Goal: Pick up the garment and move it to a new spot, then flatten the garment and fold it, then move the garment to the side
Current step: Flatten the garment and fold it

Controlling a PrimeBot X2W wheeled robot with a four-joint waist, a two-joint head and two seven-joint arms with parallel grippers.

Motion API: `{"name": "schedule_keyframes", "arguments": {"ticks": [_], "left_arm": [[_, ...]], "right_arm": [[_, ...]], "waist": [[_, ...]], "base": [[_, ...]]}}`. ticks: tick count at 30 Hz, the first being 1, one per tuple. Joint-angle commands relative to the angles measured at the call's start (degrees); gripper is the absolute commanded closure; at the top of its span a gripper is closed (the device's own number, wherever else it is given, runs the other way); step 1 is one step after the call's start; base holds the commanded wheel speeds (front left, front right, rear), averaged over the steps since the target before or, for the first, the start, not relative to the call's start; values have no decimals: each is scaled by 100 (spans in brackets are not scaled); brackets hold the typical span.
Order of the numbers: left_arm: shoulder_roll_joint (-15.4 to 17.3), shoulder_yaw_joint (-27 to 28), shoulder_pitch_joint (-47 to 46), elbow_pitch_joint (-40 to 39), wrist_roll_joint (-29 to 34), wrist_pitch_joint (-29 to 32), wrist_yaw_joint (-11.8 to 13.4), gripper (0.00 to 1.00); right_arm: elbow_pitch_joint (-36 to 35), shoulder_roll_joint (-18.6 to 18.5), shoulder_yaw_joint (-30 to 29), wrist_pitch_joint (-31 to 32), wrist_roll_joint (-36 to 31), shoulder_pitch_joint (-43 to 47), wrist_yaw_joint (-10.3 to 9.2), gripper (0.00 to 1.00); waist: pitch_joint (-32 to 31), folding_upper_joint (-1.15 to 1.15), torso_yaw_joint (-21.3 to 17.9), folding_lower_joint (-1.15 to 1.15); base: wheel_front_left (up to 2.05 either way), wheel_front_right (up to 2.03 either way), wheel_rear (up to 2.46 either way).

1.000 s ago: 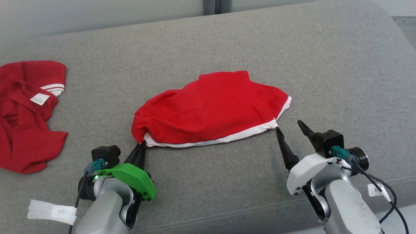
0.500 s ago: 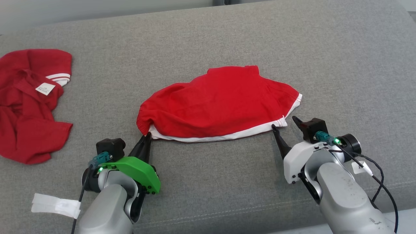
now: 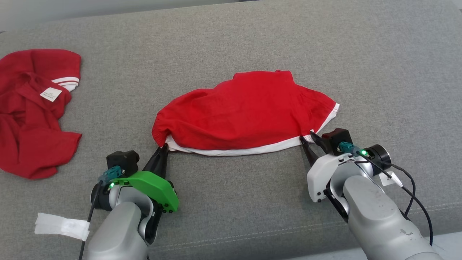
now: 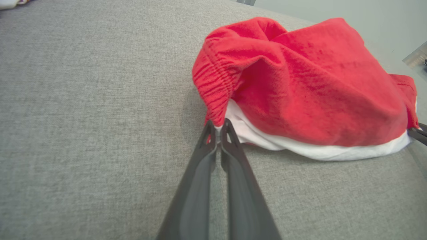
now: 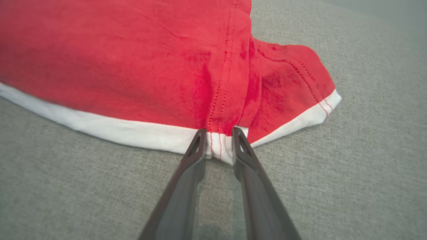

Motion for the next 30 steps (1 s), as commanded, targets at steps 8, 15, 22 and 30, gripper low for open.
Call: {"name": "schedule_keyframes", "arguments": {"ticks": [8, 15, 22, 30], "left_arm": [[20, 86, -70, 2, 54, -5, -18, 100], [-9, 279, 49, -192, -113, -6, -54, 100], [23, 392, 40, -709, -698, 151, -119, 100], [483, 249, 117, -1844, -1083, 757, -121, 100]], "right_arm": [[306, 12, 165, -114, 272, -207, -2, 100], [63, 40, 161, -173, 886, -185, -2, 100], [-755, -218, 332, -193, 1579, -198, -2, 100], [-1690, -707, 286, -63, 1885, -307, -2, 100]], "waist": [[-25, 0, -13, 0], [-153, 0, -30, 0], [-427, 0, -58, 0], [-799, 0, -85, 0]], "base": [[0, 0, 0], [0, 0, 0], [0, 0, 0], [0, 0, 0]]}}
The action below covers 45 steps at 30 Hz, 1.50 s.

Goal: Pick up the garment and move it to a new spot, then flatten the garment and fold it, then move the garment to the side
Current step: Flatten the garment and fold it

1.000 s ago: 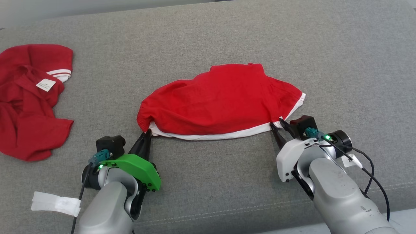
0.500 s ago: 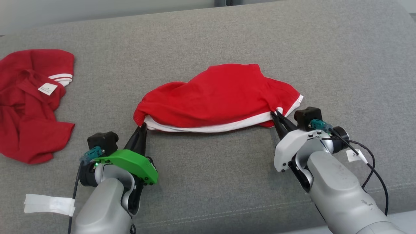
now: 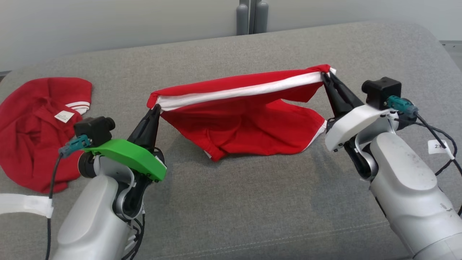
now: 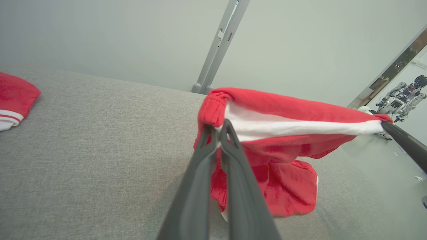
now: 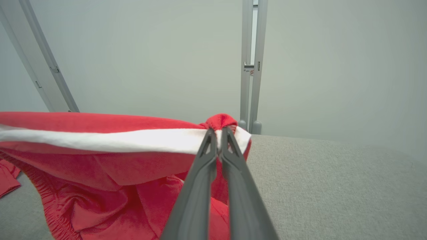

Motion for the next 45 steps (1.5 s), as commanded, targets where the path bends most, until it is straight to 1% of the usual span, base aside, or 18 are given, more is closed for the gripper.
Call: {"name": "schedule_keyframes", "arguments": {"ticks": [1, 5, 6, 9, 11, 14, 17, 19, 21, 25, 28, 30, 33, 35, 38, 41, 42, 45], "left_arm": [[139, -1, 95, -227, -92, 136, -19, 100], [428, 37, 54, -1117, -357, 700, -8, 100], [507, 63, 21, -1329, -418, 870, 35, 100], [830, 130, -160, -2222, -583, 1610, 289, 100], [1015, 172, -293, -2596, -617, 1976, 451, 100], [1257, 130, -481, -3085, -653, 2536, 609, 100], [1378, 161, -679, -3489, -781, 2979, 779, 100], [1485, 181, -803, -3644, -727, 3185, 903, 100], [1513, 167, -889, -3573, -685, 3324, 1013, 100], [1551, 62, -1240, -3073, -485, 3462, 1126, 100], [1457, -37, -1672, -2513, -153, 3259, 1120, 100], [1362, -42, -2088, -2160, 121, 2938, 1108, 100], [1173, 17, -2804, -1672, 524, 2161, 1053, 100], [973, 155, -3280, -1459, 602, 1536, 944, 100], [785, 338, -3755, -1148, 666, 696, 758, 100], [685, 369, -3733, -797, 566, 208, 435, 100], [685, 369, -3733, -797, 566, 208, 435, 100], [670, 228, -3324, -392, 483, -88, 186, 100]], "right_arm": [[-162, -107, -39, 58, 36, -27, -2, 100], [-758, -281, -121, 314, 91, 57, -2, 100], [-918, -324, -140, 386, 80, 70, -2, 100], [-1616, -452, -300, 698, 53, 38, -2, 100], [-1948, -500, -447, 859, 25, -22, -2, 100], [-2396, -533, -673, 1075, -65, -97, -2, 100], [-2760, -490, -925, 1234, -130, -178, -2, 100], [-2924, -432, -1052, 1350, -190, -199, -2, 100], [-2999, -356, -1094, 1473, -238, -261, -2, 100], [-2693, -230, -891, 1687, -284, -570, -2, 100], [-2136, -162, -642, 1649, -386, -1085, -2, 100], [-1753, -112, -511, 1547, -464, -1541, -2, 100], [-1250, -33, -632, 1164, -670, -2301, -3, 100], [-1040, 46, -841, 853, -850, -2749, -4, 100], [-893, 177, -1188, 437, -1108, -3174, -4, 100], [-879, 314, -1190, 226, -1115, -3019, -3, 100], [-879, 314, -1190, 226, -1115, -3019, -3, 100], [-860, 391, -859, 156, -948, -2445, -3, 100]], "waist": [[-196, 0, -15, 0], [-434, 0, -11, 0], [-488, 0, -14, 0], [-669, 0, -42, 0], [-701, 0, -59, 0], [-717, 0, -83, 0], [-692, 0, -100, 0], [-648, 0, -92, 0], [-570, 0, -81, 0], [-270, 0, -115, 0], [-1, 0, -179, 0], [194, 0, -238, 0], [470, 0, -351, 0], [686, 0, -432, 0], [1006, 0, -528, 0], [1260, 0, -601, 0], [1260, 0, -601, 0], [1456, 0, -656, 0]], "base": [[0, 0, 0], [0, 0, 0], [0, 0, 0], [0, 0, 0], [0, 0, 0], [0, 0, 0], [0, 0, 0], [0, 0, 0], [0, 0, 0], [0, 0, 0], [0, 0, 0], [0, 0, 0], [0, 0, 0], [0, 0, 0], [0, 0, 0], [0, 0, 0], [0, 0, 0], [0, 0, 0]]}}
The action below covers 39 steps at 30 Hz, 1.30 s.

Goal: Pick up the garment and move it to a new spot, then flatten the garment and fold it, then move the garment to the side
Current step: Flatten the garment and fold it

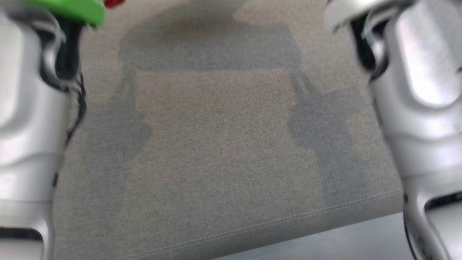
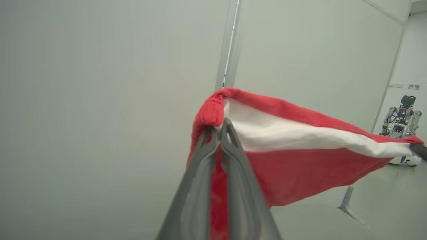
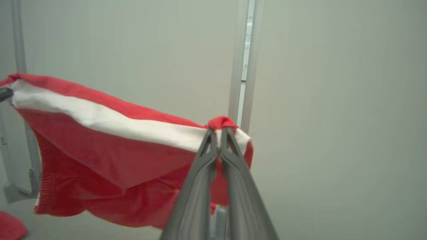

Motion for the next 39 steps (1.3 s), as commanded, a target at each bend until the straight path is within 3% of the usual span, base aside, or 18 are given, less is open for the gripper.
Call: {"name": "schedule_keyframes", "arguments": {"ticks": [1, 7, 13, 19, 23, 39], "left_arm": [[16, -62, 209, 88, -16, -115, -58, 100], [-122, -637, 1305, 471, -156, -523, -205, 100], [-15, -972, 2238, -59, -517, -643, -208, 100], [49, -608, 3425, -927, -426, -643, -209, 100], [-113, -300, 4299, -1351, -318, -644, -204, 100], [-890, 697, 6983, -2390, 581, -646, -204, 100]], "right_arm": [[21, 15, 89, -47, 87, 259, -4, 100], [16, -104, 614, -131, 609, 1642, -4, 100], [-286, -338, 529, -215, 805, 2522, -4, 100], [-828, -532, 227, -238, 833, 3356, -4, 100], [-1318, -579, -32, -139, 765, 4012, -5, 100], [-3529, -99, -489, 869, 441, 6471, -7, 100]], "waist": [[398, 0, -221, -1], [632, 0, -239, -1], [564, 0, -152, -1], [287, 0, 58, -1], [0, 0, 206, -1], [-1359, 0, 321, -1]], "base": [[0, 0, 0], [0, 0, 0], [0, 0, 0], [0, 0, 0], [0, 0, 0], [0, 0, 0]]}}
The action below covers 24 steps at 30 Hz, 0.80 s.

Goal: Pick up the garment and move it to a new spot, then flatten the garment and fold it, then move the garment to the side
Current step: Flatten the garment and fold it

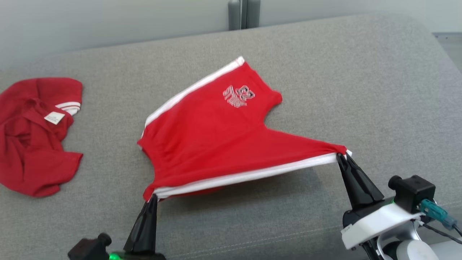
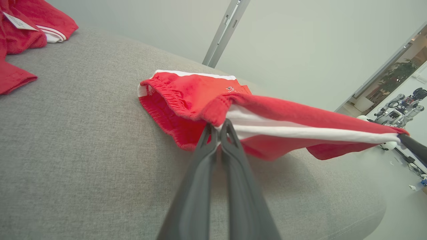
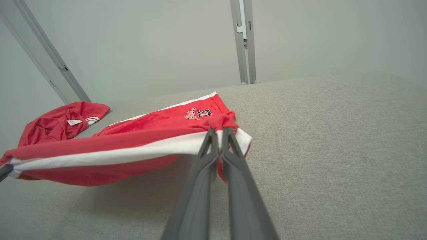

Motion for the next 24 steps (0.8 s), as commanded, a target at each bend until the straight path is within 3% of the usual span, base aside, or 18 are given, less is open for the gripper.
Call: {"name": "schedule_keyframes", "arguments": {"ticks": [1, 13, 24], "left_arm": [[-28, 122, 230, -118, 56, -22, -8, 100], [-36, 38, 974, -677, 140, -21, 0, 100], [-339, -316, -116, 171, -597, 96, 9, 100]], "right_arm": [[-167, 15, -48, 87, -38, 154, -12, 100], [-1050, 100, -174, 605, -203, 714, -11, 100], [-51, -187, -318, 591, -217, -72, -11, 100]], "waist": [[-347, 0, 0, 0], [-301, 0, 51, 0], [-50, 0, 567, 0]], "base": [[0, 0, 0], [0, 0, 0], [0, 0, 0]]}}
